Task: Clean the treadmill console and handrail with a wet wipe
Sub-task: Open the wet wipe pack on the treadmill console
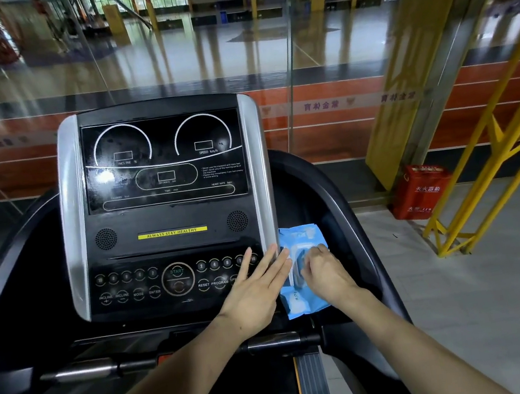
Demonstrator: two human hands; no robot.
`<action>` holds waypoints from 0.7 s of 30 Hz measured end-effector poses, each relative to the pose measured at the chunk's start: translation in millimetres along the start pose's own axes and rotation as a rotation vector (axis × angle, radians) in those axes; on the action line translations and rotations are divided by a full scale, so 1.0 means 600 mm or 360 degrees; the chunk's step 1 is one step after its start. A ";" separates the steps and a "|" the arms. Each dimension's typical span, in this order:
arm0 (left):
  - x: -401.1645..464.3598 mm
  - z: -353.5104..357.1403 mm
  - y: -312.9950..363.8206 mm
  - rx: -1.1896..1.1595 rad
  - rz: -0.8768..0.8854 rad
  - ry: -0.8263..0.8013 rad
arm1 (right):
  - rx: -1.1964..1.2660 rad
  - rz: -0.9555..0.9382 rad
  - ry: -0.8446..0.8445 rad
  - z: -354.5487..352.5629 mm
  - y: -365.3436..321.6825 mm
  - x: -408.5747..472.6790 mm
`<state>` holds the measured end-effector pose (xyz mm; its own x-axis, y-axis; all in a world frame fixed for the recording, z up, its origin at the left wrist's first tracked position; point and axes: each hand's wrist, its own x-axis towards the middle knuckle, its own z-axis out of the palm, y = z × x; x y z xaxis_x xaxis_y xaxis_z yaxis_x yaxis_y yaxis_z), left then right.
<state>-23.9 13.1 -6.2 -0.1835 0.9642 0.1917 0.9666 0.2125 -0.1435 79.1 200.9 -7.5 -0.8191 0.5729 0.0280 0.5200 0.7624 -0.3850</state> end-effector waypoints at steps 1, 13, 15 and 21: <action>0.000 0.001 0.000 0.0004 -0.0004 0.0014 | 0.0044 0.0000 0.0023 -0.001 0.002 -0.002; 0.000 -0.001 0.003 -0.0009 -0.0021 -0.0038 | 0.0153 0.0123 0.0237 -0.005 -0.003 -0.019; -0.001 -0.003 0.004 -0.0012 -0.0019 -0.0045 | 0.0109 0.0193 0.0178 0.000 -0.006 -0.014; 0.000 0.000 -0.002 0.0053 0.0006 0.0029 | 0.0412 0.0324 0.0079 -0.004 -0.004 -0.011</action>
<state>-24.8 12.8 -6.1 -0.1761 0.9620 0.2085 0.9607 0.2142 -0.1765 83.8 195.9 -4.2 -0.6885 0.7246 -0.0313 0.5882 0.5326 -0.6086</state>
